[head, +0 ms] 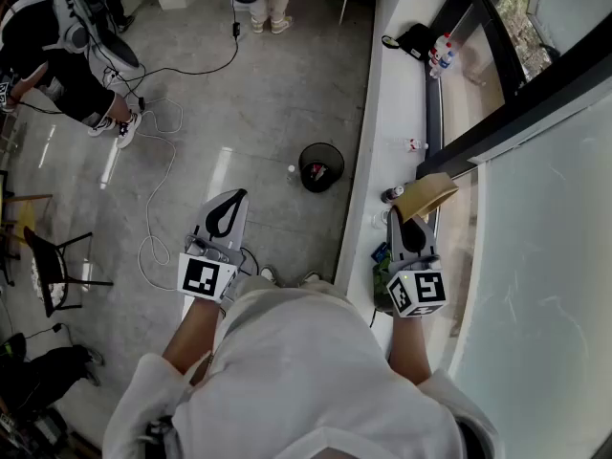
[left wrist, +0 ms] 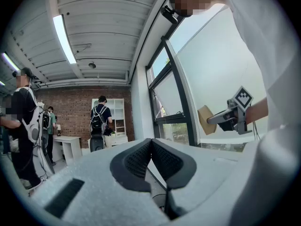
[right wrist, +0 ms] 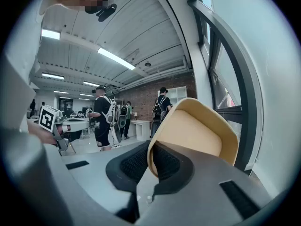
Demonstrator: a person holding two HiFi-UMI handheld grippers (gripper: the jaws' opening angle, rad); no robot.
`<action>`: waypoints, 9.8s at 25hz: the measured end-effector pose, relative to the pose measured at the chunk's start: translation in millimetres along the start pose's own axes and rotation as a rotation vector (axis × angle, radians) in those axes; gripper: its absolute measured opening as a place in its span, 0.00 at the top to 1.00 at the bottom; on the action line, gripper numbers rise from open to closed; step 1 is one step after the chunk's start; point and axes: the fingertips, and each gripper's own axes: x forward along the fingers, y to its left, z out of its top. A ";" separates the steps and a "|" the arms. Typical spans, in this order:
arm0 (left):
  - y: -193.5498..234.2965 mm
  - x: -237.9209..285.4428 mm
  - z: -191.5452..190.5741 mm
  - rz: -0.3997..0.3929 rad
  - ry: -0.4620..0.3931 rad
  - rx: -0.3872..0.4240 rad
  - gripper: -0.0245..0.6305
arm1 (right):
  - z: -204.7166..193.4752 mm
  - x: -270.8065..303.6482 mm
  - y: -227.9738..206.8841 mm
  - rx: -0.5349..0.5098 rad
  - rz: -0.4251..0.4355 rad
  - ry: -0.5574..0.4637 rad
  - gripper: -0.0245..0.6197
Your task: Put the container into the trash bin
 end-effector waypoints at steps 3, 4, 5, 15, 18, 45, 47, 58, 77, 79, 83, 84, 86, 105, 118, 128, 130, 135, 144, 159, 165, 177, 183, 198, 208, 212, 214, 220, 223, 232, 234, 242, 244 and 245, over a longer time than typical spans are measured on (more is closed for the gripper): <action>-5.5 3.4 -0.9 0.000 0.003 -0.004 0.94 | -1.8 -2.0 -4.6 -0.003 0.004 0.003 0.93; -7.7 4.6 -1.4 0.000 0.005 -0.005 0.94 | -2.5 -3.0 -6.3 -0.005 0.005 0.004 0.93; -10.1 5.8 -1.9 -0.001 0.009 -0.004 0.94 | -3.2 -4.3 -8.1 -0.006 0.006 0.005 0.93; -38.0 25.2 -6.3 -0.006 0.057 -0.014 0.94 | -21.5 -0.7 -27.2 0.067 0.078 0.005 0.93; -32.3 28.6 -11.7 0.003 0.080 -0.029 0.94 | -29.2 12.4 -22.4 0.085 0.110 0.023 0.93; 129.5 314.9 -63.8 -0.217 0.021 -0.230 0.94 | -2.0 273.1 -78.5 0.076 0.051 0.165 0.93; 119.9 333.4 -59.0 -0.238 0.027 -0.212 0.94 | -10.0 282.9 -89.2 0.086 0.063 0.169 0.93; 109.9 372.6 -86.4 -0.178 0.150 -0.179 0.94 | -63.0 333.0 -141.0 0.186 0.150 0.233 0.93; 91.3 398.7 -220.2 -0.205 0.302 -0.269 0.94 | -278.6 382.8 -81.5 0.151 0.369 0.602 0.93; 86.4 398.0 -234.9 -0.219 0.323 -0.283 0.94 | -300.7 387.3 -75.5 0.152 0.372 0.628 0.93; 76.1 394.9 -270.5 -0.233 0.348 -0.299 0.94 | -342.6 396.4 -67.2 0.153 0.378 0.669 0.93; 73.9 394.8 -279.7 -0.234 0.353 -0.299 0.94 | -353.7 398.2 -65.2 0.153 0.386 0.679 0.93; 69.4 396.2 -296.3 -0.235 0.355 -0.297 0.94 | -378.5 399.2 -60.7 0.153 0.417 0.711 0.93; 38.4 389.1 -428.6 -0.265 0.437 -0.279 0.94 | -559.8 410.7 -33.9 0.144 0.601 0.906 0.93; 21.1 400.3 -495.8 -0.293 0.444 -0.268 0.94 | -641.2 428.5 -35.8 0.087 0.654 0.977 0.93; 13.4 409.0 -557.6 -0.295 0.461 -0.289 0.94 | -703.8 449.8 -36.1 0.063 0.675 1.030 0.93; 15.8 408.4 -569.3 -0.289 0.465 -0.295 0.94 | -713.1 455.3 -38.4 0.066 0.668 1.032 0.93; 23.2 408.4 -596.2 -0.286 0.458 -0.271 0.94 | -737.6 461.3 -39.0 0.074 0.664 1.048 0.93; 36.8 403.0 -631.9 -0.241 0.499 -0.313 0.94 | -789.6 470.4 -34.7 0.079 0.669 1.142 0.93; 28.1 398.4 -676.9 -0.238 0.521 -0.351 0.94 | -844.9 482.5 -35.6 0.100 0.658 1.306 0.90; 35.5 389.2 -683.4 -0.213 0.517 -0.366 0.94 | -837.7 484.4 -34.4 0.121 0.656 1.291 0.65; 38.1 378.5 -582.3 -0.226 0.505 -0.355 0.94 | -700.9 479.3 -38.6 0.145 0.601 1.090 0.70; 42.2 380.4 -528.0 -0.206 0.483 -0.353 0.94 | -644.1 472.5 -49.2 0.118 0.598 1.055 0.83; 54.0 368.0 -420.2 -0.166 0.474 -0.355 0.94 | -521.9 437.9 -62.5 0.123 0.554 0.996 0.96; 66.0 393.6 -340.9 -0.182 0.433 -0.319 0.94 | -408.5 439.1 -90.5 0.210 0.432 0.865 0.96; 71.3 401.5 -311.5 -0.177 0.422 -0.313 0.94 | -373.3 435.6 -98.7 0.235 0.411 0.843 0.96; 72.1 403.2 -293.6 -0.185 0.413 -0.305 0.94 | -354.9 430.8 -102.2 0.254 0.393 0.825 0.96; 74.6 407.6 -240.3 -0.197 0.380 -0.278 0.94 | -294.0 418.3 -107.3 0.217 0.404 0.764 0.96; 72.7 409.4 -215.9 -0.203 0.361 -0.263 0.94 | -266.1 414.9 -113.9 0.215 0.396 0.725 0.96; 96.9 408.7 -129.4 -0.168 0.232 -0.216 0.94 | -159.2 431.7 -142.8 0.320 0.331 0.546 0.96; 102.8 408.0 -111.9 -0.156 0.208 -0.203 0.94 | -128.8 434.6 -150.9 0.311 0.326 0.492 0.96; 133.6 404.9 -23.6 -0.115 0.041 -0.134 0.94 | 1.6 425.5 -173.3 0.269 0.310 0.240 0.96; 140.2 403.4 -5.6 -0.102 0.005 -0.129 0.94 | 30.9 416.4 -181.0 0.278 0.291 0.172 0.96; 143.0 401.4 2.0 -0.094 -0.009 -0.132 0.94 | 42.7 410.8 -183.3 0.288 0.290 0.143 0.96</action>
